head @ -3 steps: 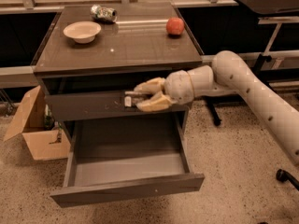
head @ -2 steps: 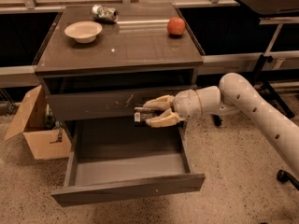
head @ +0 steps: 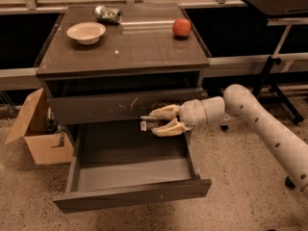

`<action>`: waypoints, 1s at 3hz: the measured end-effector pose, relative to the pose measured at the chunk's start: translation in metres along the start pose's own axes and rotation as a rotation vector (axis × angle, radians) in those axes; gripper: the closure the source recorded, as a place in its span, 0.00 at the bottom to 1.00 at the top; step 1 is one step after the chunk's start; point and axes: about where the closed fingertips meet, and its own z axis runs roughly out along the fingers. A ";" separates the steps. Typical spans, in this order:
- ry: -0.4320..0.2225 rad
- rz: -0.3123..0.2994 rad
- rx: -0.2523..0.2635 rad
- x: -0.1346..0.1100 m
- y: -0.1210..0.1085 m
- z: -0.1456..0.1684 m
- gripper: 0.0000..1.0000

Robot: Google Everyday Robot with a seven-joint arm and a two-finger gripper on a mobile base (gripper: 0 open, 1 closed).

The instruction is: Place rxbar chocolate into middle drawer

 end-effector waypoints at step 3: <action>0.018 0.114 -0.049 0.135 -0.010 0.014 1.00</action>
Offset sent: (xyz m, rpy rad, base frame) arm 0.0296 -0.0220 -0.1450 -0.0264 0.1304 0.0337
